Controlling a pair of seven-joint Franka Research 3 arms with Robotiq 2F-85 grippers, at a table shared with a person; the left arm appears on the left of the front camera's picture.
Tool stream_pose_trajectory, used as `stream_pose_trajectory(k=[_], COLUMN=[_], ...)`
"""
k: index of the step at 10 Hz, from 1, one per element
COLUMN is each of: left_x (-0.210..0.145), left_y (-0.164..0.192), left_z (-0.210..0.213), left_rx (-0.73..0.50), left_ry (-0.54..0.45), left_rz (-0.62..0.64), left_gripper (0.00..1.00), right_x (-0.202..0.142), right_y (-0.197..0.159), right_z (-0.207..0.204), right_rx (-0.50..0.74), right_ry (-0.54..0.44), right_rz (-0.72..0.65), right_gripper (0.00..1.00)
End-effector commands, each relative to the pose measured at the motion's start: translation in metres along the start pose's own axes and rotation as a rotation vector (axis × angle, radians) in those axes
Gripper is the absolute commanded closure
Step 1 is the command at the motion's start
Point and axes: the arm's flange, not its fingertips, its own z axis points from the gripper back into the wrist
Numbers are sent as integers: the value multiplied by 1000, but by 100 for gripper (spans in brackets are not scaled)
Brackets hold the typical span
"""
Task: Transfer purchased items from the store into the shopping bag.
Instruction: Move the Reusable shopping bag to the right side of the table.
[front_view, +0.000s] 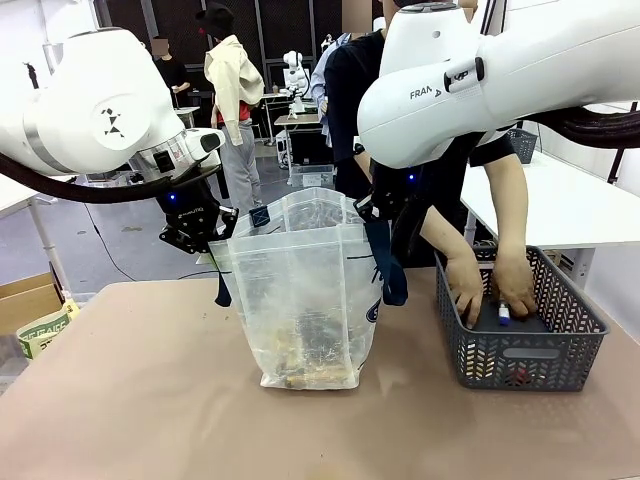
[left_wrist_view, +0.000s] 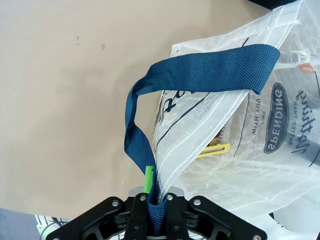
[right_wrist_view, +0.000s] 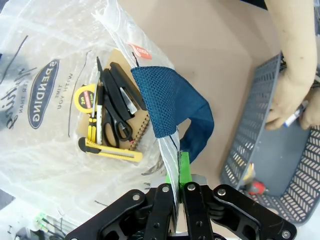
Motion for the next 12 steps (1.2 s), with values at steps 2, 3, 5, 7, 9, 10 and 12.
stream_pose_trajectory(k=[2, 3, 5, 7, 9, 10, 12], left_x=[1, 1, 1, 1, 1, 1, 1], left_y=[2, 2, 2, 2, 2, 2, 2], left_z=[1, 1, 1, 1, 1, 1, 1], left_rx=[0, 0, 0, 0, 0, 0, 0], left_ry=[-1, -1, -1, -1, -1, -1, -1], left_rz=[4, 4, 4, 4, 4, 4, 4], left_gripper=[100, 100, 100, 100, 100, 100, 100], right_x=[0, 0, 0, 0, 0, 0, 0], right_y=[-1, -1, -1, -1, -1, -1, -1], right_z=[1, 1, 1, 1, 1, 1, 1], right_rx=[-1, -1, -1, -1, -1, -1, -1], right_ry=[-1, -1, -1, -1, -1, -1, -1], right_rz=[-3, -3, -3, -3, -3, -3, -3], right_gripper=[100, 100, 100, 100, 100, 100, 100])
